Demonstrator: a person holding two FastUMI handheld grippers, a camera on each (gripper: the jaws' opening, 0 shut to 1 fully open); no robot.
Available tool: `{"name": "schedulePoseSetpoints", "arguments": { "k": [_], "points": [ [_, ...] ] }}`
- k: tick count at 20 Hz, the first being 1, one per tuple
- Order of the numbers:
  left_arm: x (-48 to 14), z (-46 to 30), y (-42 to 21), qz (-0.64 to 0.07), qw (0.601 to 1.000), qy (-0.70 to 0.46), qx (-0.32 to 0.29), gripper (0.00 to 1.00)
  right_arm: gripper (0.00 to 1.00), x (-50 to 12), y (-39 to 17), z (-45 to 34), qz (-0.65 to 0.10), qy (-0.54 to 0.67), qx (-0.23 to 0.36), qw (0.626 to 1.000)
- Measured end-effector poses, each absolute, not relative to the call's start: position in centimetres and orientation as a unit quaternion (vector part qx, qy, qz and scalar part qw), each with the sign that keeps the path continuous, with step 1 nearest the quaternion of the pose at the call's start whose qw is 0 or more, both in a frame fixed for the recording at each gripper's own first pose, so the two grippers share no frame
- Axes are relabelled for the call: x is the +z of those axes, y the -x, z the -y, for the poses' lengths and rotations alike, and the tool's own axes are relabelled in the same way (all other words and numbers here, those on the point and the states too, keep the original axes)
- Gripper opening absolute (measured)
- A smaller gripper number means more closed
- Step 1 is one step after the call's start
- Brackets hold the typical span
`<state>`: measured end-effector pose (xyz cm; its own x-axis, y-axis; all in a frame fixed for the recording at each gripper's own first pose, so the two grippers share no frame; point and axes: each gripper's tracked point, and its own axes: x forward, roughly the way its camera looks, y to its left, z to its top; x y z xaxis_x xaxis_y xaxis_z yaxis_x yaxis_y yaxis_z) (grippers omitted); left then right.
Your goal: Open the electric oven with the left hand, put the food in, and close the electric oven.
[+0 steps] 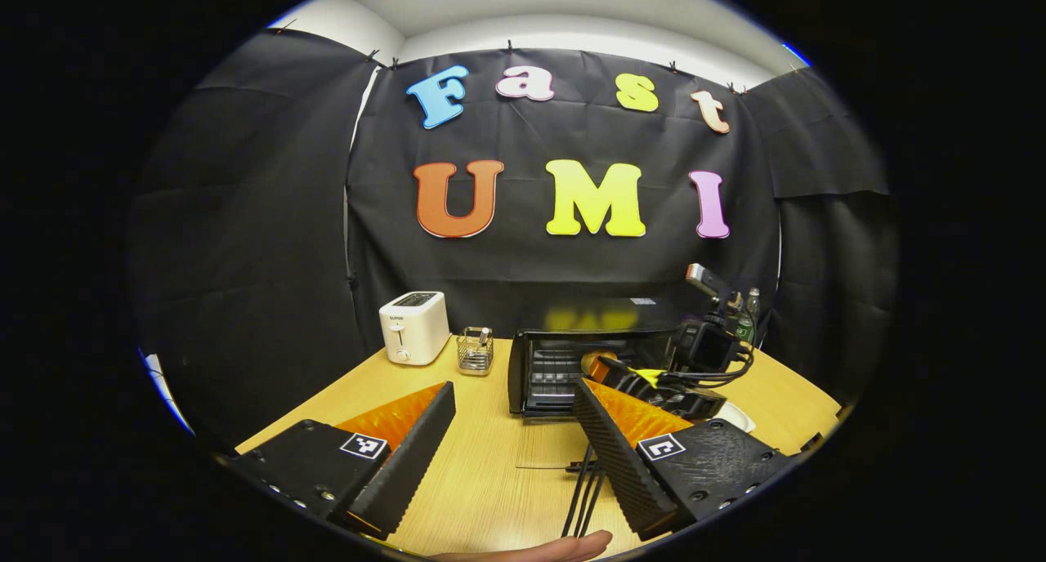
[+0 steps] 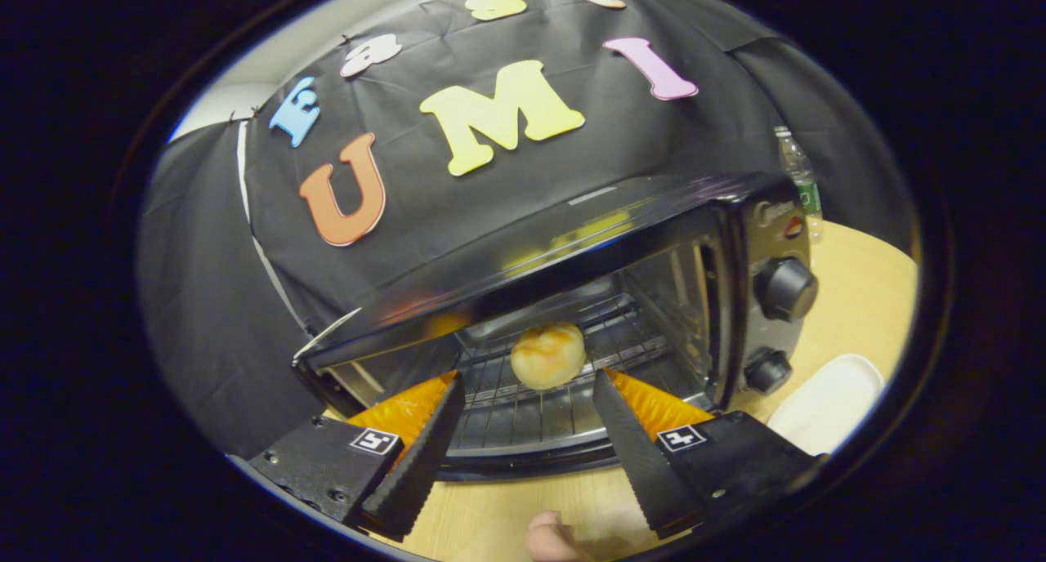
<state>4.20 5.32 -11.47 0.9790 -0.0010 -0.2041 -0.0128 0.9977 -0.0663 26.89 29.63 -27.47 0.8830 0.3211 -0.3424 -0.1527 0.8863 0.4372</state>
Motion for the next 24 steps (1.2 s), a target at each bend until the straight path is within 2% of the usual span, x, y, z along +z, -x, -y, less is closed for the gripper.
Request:
{"name": "schedulePoseSetpoints", "arguments": {
  "k": [7,10,16,17,18,23,24],
  "points": [
    [-12.6,-2.9,-4.5,-0.119,0.993,0.028,-0.006,0.96,0.95,-21.0,-19.9,-24.3,-0.148,-0.197,0.185,0.951],
    [-13.7,-2.1,-5.4,-0.131,0.991,0.008,0.001,0.96,0.95,-18.7,-17.8,-18.8,-0.109,-0.145,0.148,0.972],
    [-20.2,2.9,-6.4,-0.217,0.974,0.005,-0.063,0.97,0.95,-11.7,-12.4,-11.8,-0.049,-0.123,0.124,0.983],
    [-21.4,3.3,-6.4,-0.234,0.97,0.007,-0.064,0.89,0.95,-10.3,-11.5,-10.8,-0.038,-0.118,0.12,0.985],
    [-22.6,3.9,-6.4,-0.252,0.965,0.013,-0.066,0.98,0.95,-8.8,-10.7,-9.8,-0.025,-0.115,0.117,0.986],
    [-27.4,6.4,-5.8,-0.327,0.941,0.03,-0.076,1.0,0.94,-5.5,-7.6,-4.5,-0.007,-0.067,0.063,0.996],
    [-28.1,6.7,-5.6,-0.338,0.938,0.027,-0.076,0.98,0.95,-5.3,-7.1,-3.7,-0.009,-0.056,0.054,0.997]
  ]
}}
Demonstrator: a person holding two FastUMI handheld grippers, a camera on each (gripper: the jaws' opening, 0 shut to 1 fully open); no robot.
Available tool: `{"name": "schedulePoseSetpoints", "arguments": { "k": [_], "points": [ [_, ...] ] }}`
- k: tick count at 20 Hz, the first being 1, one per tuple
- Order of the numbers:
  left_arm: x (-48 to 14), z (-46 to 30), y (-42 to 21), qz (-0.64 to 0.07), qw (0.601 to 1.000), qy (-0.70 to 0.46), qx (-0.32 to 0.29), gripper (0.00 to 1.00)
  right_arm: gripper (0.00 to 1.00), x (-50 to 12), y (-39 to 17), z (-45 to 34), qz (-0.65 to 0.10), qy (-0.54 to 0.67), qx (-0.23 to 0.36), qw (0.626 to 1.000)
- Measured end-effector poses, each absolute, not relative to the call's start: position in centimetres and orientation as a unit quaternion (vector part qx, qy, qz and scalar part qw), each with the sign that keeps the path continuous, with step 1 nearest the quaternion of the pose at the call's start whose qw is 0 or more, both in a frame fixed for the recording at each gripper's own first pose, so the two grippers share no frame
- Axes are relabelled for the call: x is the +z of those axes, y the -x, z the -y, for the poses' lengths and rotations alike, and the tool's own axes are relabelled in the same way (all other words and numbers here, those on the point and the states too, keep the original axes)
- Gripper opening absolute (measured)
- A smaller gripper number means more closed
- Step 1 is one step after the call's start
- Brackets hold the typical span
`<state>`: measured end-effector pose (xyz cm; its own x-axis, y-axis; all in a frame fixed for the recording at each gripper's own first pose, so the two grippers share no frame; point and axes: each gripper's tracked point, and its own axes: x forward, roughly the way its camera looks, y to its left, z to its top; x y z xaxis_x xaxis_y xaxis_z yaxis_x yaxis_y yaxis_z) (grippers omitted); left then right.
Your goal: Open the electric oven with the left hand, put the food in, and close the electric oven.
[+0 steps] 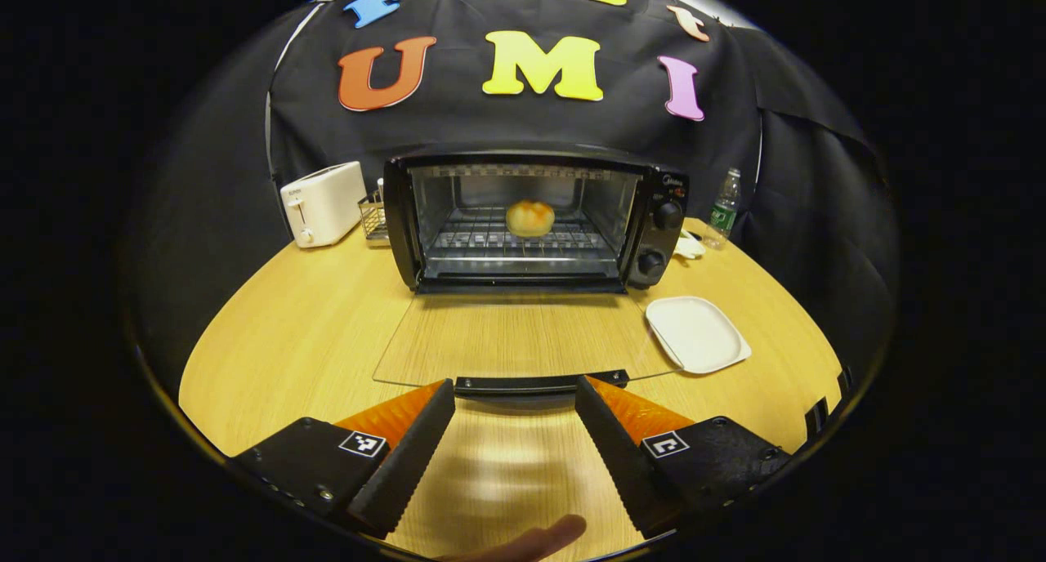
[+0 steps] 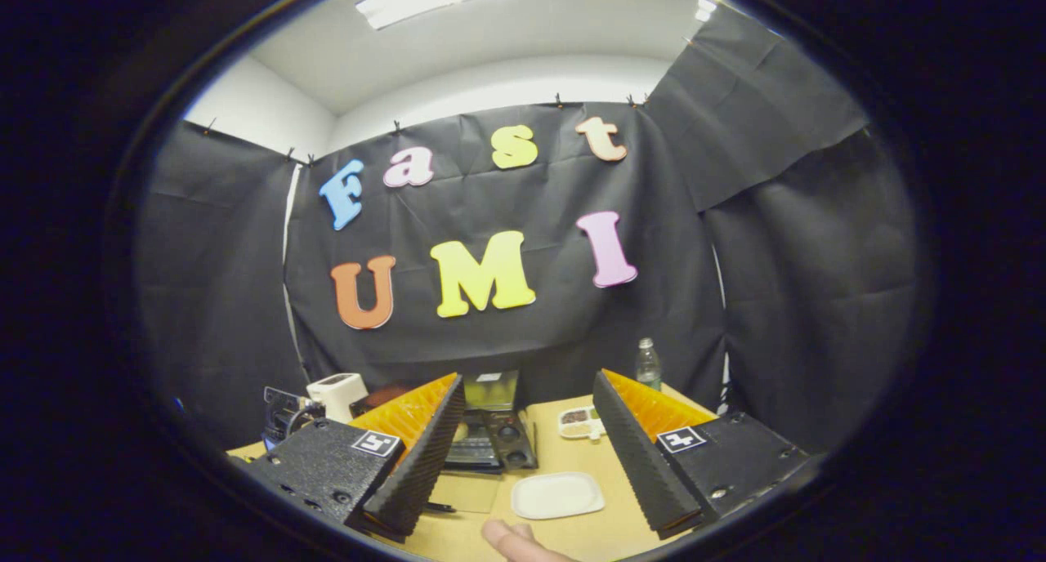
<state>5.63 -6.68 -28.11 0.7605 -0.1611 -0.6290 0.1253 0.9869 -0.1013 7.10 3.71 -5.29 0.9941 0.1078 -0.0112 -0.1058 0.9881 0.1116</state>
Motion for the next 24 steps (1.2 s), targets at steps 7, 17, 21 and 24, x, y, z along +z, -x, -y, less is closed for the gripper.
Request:
{"name": "schedulePoseSetpoints", "arguments": {
  "k": [7,17,21,24],
  "points": [
    [-31.8,8.7,-5.0,-0.4,0.912,0.02,-0.083,0.98,0.95,-3.5,-3.5,-0.4,0.0,-0.027,0.02,0.999],
    [-33.1,8.3,-6.0,-0.43,0.901,0.004,-0.066,0.98,0.95,-2.5,-0.8,0.5,0.019,-0.028,0.028,0.999],
    [-32.2,8.2,-6.4,-0.414,0.908,-0.006,-0.067,0.98,0.95,-2.8,-0.8,1.1,0.015,-0.026,0.021,0.999],
    [-31.3,8.2,-6.8,-0.404,0.913,0.0,-0.066,0.98,0.95,-3.3,-1.0,1.2,0.008,-0.031,0.023,0.999]
  ]
}}
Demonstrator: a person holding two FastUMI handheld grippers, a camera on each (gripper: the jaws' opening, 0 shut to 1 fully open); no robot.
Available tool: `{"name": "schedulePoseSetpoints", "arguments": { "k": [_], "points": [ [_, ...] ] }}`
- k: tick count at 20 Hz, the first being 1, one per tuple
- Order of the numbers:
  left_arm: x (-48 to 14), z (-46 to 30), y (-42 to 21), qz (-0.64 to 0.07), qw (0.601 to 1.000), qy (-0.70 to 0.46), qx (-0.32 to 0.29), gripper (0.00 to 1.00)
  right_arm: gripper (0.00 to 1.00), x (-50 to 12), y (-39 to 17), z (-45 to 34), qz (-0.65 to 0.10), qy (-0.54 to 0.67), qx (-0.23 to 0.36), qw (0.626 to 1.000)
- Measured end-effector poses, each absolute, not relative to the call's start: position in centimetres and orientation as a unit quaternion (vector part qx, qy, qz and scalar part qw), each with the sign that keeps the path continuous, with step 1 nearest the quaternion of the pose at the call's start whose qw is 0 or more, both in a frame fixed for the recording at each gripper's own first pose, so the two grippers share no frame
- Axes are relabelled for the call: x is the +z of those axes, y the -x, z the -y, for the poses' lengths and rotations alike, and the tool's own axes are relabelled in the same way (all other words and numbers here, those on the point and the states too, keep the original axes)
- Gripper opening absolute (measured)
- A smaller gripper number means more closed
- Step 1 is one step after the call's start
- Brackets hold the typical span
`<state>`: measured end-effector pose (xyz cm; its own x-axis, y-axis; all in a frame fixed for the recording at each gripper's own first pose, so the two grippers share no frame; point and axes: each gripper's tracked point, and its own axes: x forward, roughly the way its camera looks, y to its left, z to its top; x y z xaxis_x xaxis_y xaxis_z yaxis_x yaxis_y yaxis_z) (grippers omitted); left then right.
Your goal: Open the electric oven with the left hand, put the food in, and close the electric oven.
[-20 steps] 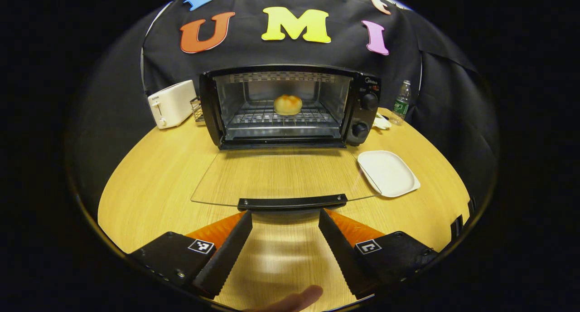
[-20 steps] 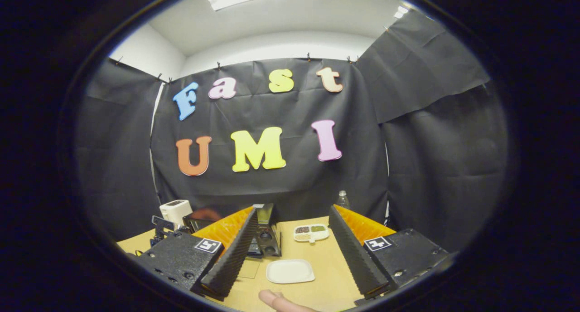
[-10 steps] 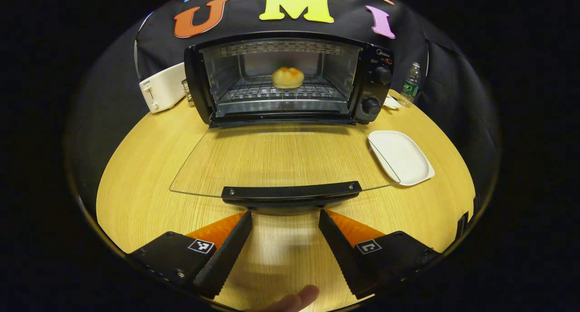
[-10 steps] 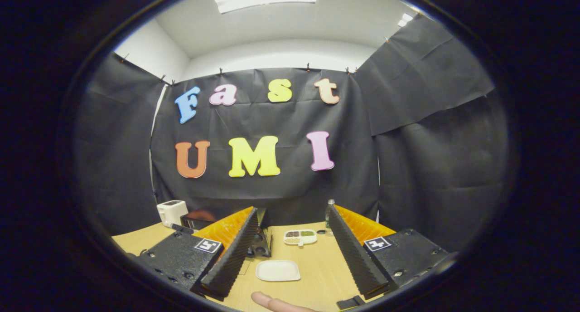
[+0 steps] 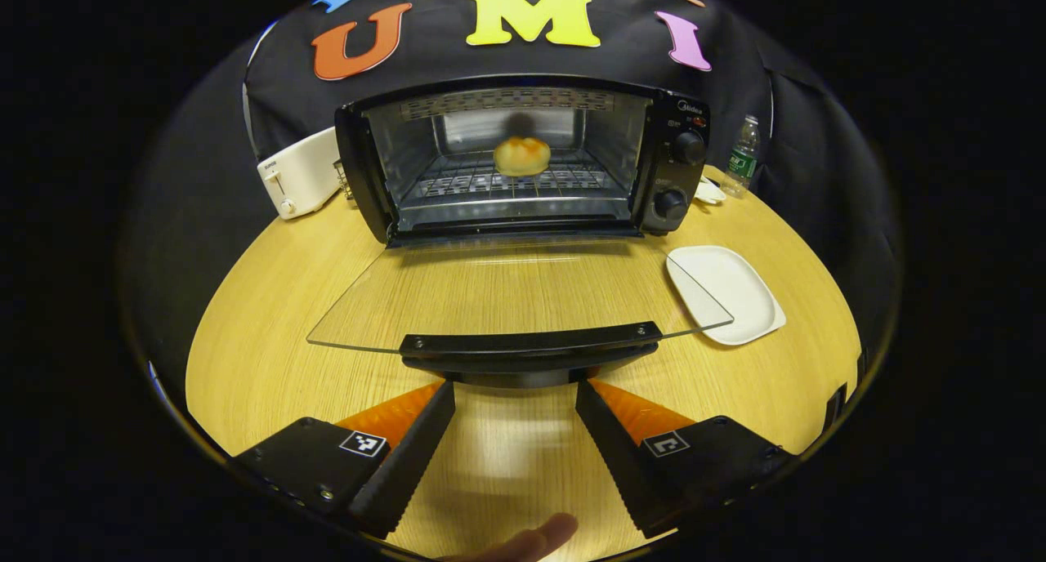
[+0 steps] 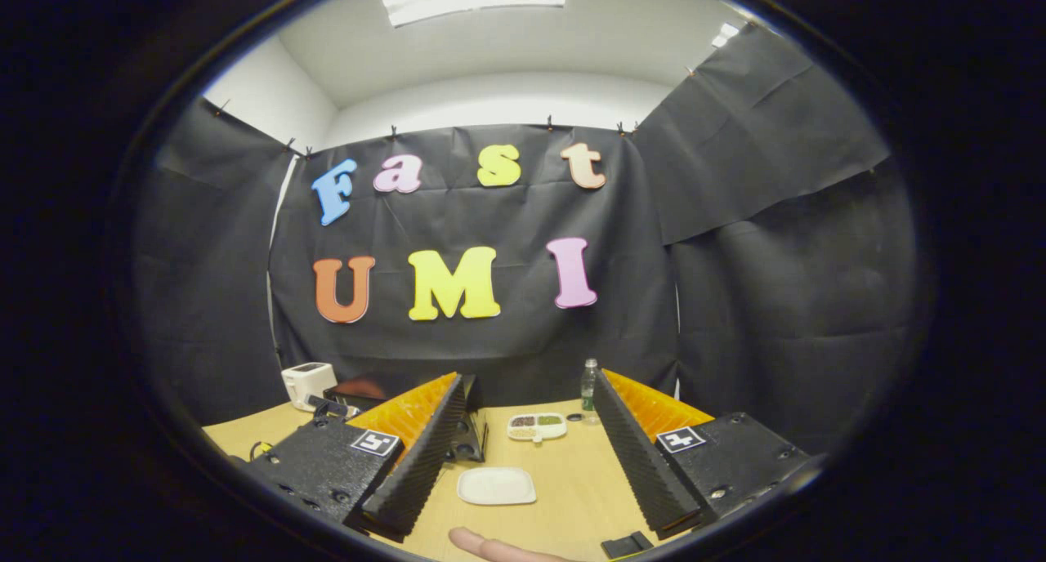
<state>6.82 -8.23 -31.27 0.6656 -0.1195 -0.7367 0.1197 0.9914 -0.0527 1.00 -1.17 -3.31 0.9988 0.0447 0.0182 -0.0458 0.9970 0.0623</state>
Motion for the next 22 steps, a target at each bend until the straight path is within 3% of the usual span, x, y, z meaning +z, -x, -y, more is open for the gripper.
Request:
{"name": "schedulePoseSetpoints", "arguments": {
  "k": [9,22],
  "points": [
    [-28.8,7.1,-9.9,-0.366,0.929,-0.011,-0.051,1.0,0.95,-4.6,-1.9,1.5,-0.009,-0.043,0.018,0.999],
    [-21.2,6.0,-16.5,-0.193,0.981,0.001,-0.035,0.98,0.95,-5.9,-2.6,2.2,-0.021,-0.072,0.007,0.997]
  ]
}}
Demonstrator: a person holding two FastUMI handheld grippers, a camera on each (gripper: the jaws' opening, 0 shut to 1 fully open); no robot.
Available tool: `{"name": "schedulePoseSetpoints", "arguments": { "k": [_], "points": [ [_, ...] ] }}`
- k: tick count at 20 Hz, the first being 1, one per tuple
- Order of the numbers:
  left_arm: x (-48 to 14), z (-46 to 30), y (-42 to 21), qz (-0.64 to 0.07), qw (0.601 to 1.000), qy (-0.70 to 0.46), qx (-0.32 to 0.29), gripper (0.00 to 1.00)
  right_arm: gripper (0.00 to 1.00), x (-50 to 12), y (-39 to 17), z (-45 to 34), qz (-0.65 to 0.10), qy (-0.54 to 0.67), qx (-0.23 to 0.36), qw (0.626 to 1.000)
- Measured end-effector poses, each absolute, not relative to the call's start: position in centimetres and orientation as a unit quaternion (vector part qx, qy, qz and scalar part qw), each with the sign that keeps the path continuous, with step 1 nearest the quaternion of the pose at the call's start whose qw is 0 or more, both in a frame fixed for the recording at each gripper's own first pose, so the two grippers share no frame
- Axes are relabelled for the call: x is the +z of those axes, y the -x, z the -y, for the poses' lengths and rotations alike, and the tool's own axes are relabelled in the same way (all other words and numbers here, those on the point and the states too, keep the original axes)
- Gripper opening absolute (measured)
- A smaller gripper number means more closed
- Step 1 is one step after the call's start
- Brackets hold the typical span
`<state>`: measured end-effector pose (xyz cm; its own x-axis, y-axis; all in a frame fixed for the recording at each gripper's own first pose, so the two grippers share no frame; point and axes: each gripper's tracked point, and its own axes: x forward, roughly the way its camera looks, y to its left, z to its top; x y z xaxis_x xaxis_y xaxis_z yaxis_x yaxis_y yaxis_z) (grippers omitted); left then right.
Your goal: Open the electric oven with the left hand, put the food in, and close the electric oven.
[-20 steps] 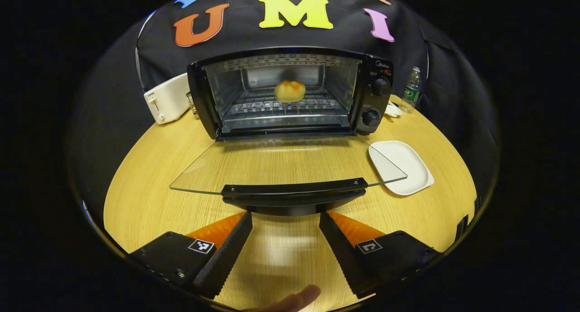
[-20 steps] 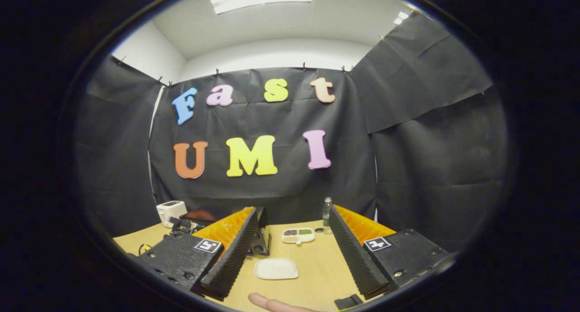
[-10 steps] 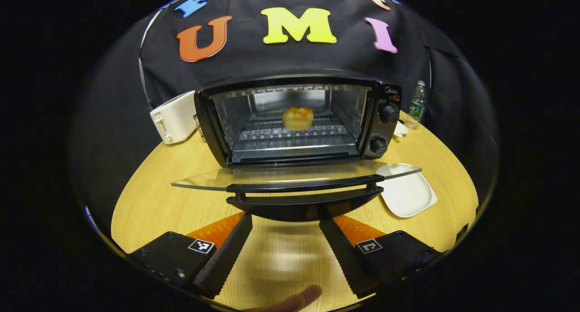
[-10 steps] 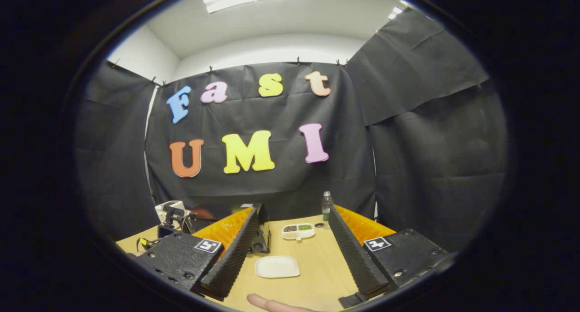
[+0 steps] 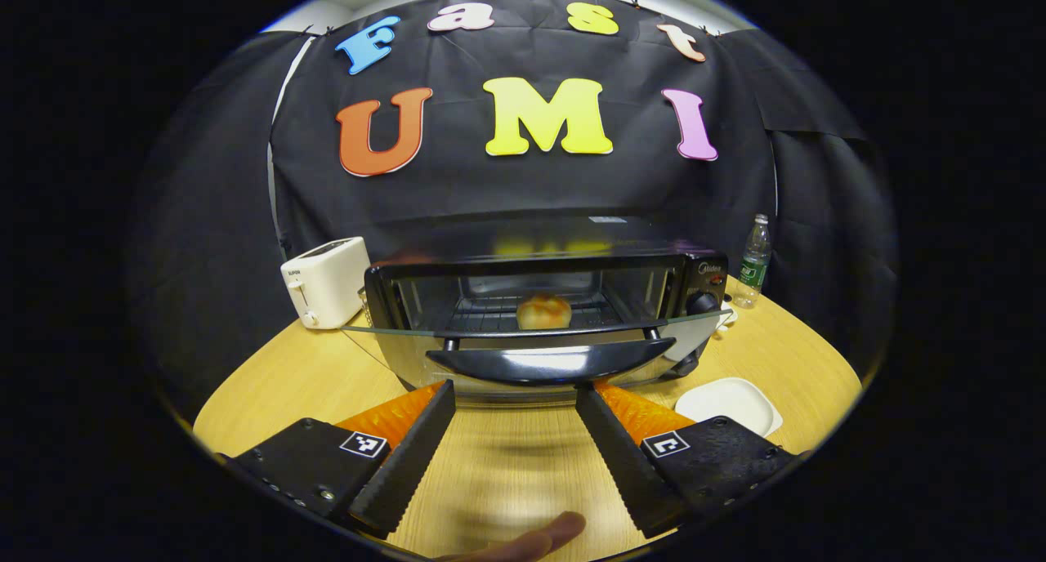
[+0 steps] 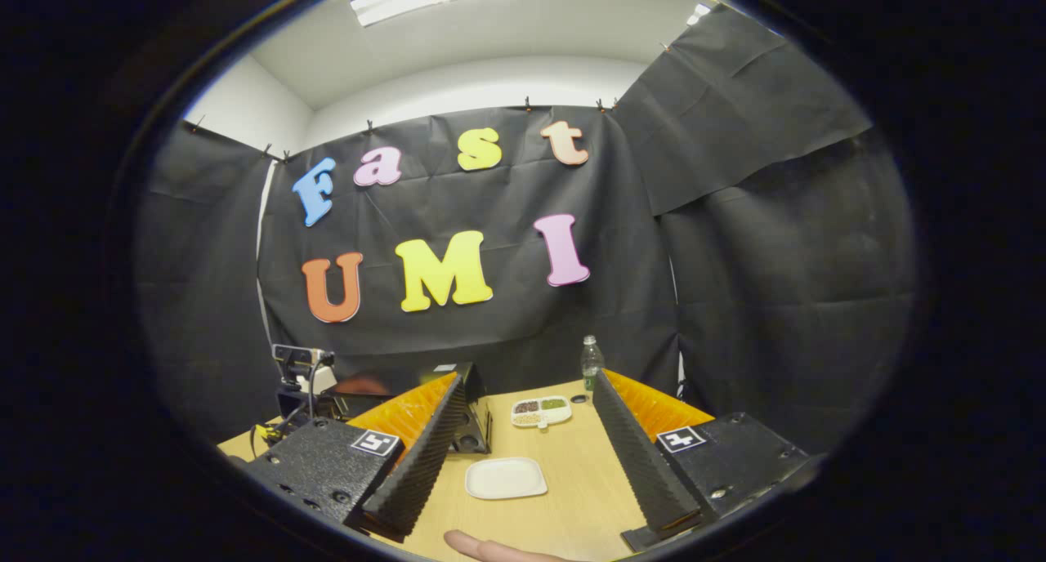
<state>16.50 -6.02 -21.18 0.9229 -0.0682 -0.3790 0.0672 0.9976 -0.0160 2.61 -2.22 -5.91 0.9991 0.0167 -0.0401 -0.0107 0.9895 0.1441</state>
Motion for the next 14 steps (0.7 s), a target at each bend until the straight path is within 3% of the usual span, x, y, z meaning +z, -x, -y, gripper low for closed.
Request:
{"name": "schedulePoseSetpoints", "arguments": {
  "k": [11,12,14],
  "points": [
    [-6.3,4.5,-9.5,-0.035,0.997,0.05,-0.037,0.97,0.95,-5.2,-2.3,2.7,-0.008,-0.068,-0.01,0.998],
    [-5.2,4.4,-8.6,-0.023,0.998,0.05,-0.037,0.89,0.95,-4.7,-2.1,2.9,0.0,-0.072,-0.016,0.997],
    [-3.0,4.0,-6.6,0.001,0.998,0.048,-0.03,0.84,0.95,-4.2,-1.8,2.6,0.009,-0.084,-0.02,0.996]
  ]
}}
